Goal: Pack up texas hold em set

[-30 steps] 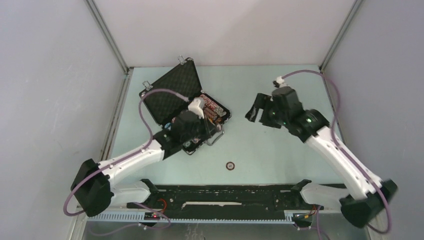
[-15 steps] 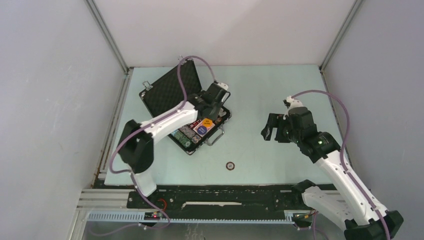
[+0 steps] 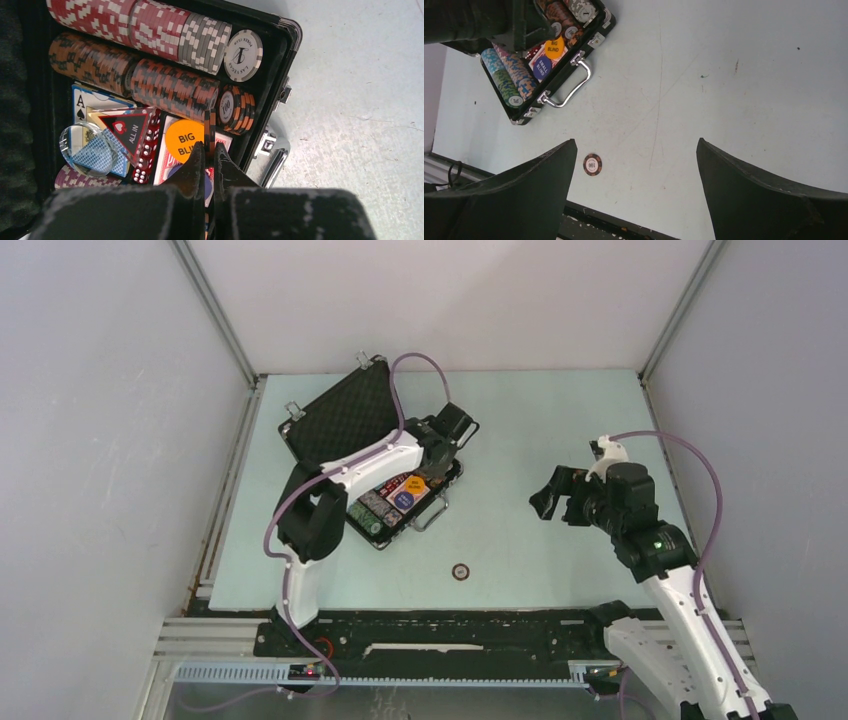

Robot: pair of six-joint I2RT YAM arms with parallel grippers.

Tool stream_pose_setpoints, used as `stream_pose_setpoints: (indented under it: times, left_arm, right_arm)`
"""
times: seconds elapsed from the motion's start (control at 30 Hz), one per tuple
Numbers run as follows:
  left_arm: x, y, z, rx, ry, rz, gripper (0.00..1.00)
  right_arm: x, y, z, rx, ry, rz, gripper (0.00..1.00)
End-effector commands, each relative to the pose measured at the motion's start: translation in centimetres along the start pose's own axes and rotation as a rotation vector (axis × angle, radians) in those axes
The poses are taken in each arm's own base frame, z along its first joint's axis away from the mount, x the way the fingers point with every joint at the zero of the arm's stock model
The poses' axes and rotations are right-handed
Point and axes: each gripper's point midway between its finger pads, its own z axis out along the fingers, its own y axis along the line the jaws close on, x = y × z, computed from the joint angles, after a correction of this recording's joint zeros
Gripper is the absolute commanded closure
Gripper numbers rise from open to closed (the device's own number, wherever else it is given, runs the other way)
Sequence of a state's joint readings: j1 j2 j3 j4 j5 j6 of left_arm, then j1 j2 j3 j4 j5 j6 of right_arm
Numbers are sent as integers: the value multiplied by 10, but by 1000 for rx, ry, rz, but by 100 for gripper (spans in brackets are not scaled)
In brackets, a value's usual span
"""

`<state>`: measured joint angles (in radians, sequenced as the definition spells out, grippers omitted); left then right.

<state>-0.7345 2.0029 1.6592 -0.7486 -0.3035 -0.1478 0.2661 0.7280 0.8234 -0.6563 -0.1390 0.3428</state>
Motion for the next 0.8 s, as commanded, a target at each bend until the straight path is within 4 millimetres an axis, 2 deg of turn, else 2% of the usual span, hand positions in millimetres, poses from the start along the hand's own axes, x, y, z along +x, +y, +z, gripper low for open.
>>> stream_pose_setpoints:
  times: [0.0,0.17,0.27,0.47,0.63,0.77]
  left_arm:
    - [-15,-5,-3,14,-25,25,100]
    - [-8,-9,8,8,2,44,100]
    - [-4,-4,15,-30,15,52,100]
    - [-10,4,17,-80,3,75,100]
    - [-19,6,15,-85,-17,83,86]
    - [-16,6,11,-75,2,83,77]
  right_arm:
    - [-10,8,-3,-57,-52,-19,0]
    - [-8,8,-1,-65,-42,-16,0]
    - [-8,9,-1,-73,-44,-15,0]
    - [-7,9,0,-75,-40,-14,0]
    - [-5,10,1,-83,-33,-14,1]
    - [-5,10,1,-83,-32,-13,1]
